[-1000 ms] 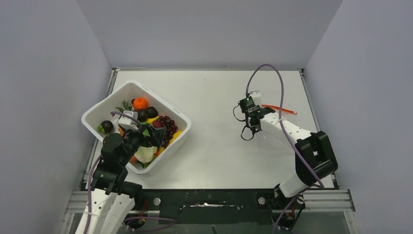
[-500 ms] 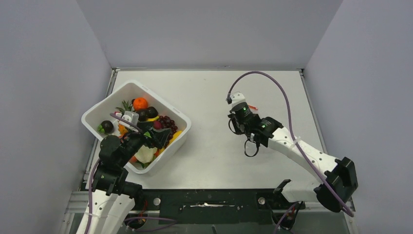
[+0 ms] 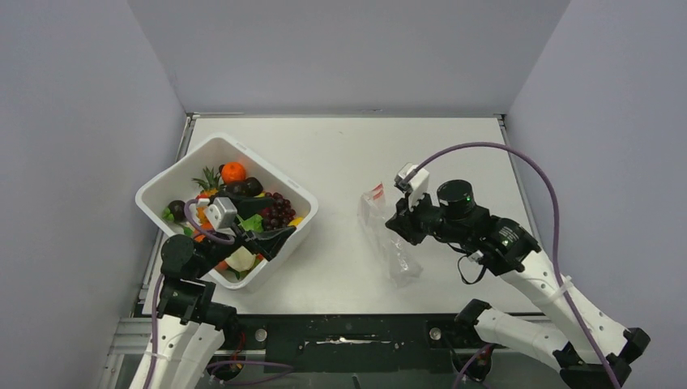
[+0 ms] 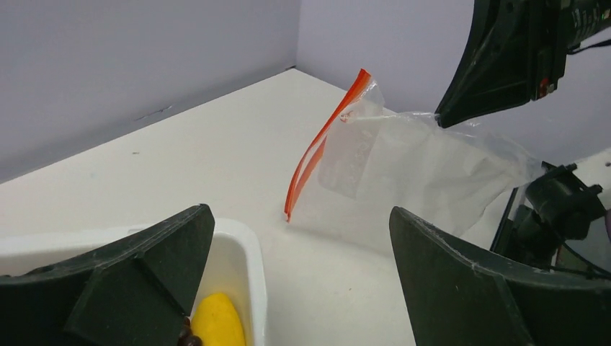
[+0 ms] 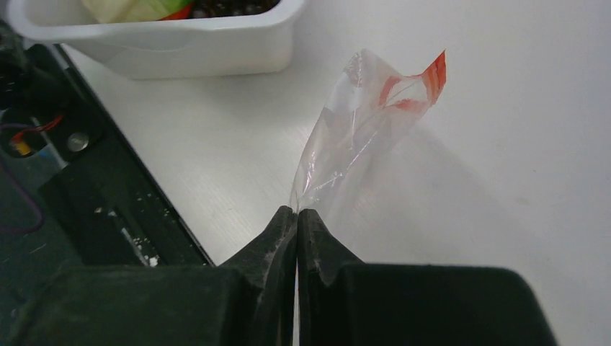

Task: Place the food in the zip-top bag and seal the zipper
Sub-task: Pick up the zipper food storage bag at the center of the board, then open the zipper of the food storage bag at the center of the board.

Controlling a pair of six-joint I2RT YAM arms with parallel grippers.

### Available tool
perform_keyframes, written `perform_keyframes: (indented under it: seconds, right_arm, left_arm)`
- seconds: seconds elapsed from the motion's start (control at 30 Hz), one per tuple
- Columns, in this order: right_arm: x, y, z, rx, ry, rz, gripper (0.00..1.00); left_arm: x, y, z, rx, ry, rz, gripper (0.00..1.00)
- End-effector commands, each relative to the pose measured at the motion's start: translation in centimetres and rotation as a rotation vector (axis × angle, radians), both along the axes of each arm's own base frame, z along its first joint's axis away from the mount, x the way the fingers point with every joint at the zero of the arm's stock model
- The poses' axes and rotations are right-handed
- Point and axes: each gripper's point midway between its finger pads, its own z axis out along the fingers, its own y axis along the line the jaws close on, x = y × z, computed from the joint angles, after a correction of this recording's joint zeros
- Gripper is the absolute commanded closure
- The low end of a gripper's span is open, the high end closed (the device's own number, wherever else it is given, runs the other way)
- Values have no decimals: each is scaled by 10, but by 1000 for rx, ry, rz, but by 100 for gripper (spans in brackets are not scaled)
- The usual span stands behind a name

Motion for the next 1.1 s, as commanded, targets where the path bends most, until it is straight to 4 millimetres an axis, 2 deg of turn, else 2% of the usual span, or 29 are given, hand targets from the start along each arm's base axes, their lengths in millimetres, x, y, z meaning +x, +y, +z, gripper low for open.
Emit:
perform_keyframes:
  seconds: [0.0,0.13,0.27,0.43,0.77,1.07]
  right_arm:
    - [-47,19,42,175,-55,264,100]
    - [-70,27,59,276,-83,383,100]
    - [-87,36,70,347,-95,490,100]
    - [-92,41,77,364,-99,547,100]
    - [-108,50,88,403,-113,698,100]
    - [-113,50,87,407,-130,739,100]
  left_arm:
    - [-24,-19,18,-5,-124,-185,7]
    - [-41,-29,22,-71,-105,-302,8]
    - [-45,-37,7,-63,-31,-381,10]
    - [-38,-41,-12,-24,-27,-409,13]
    - [-27,-52,-25,57,-105,-455,14]
    - [-36,-68,-43,57,-13,-577,27]
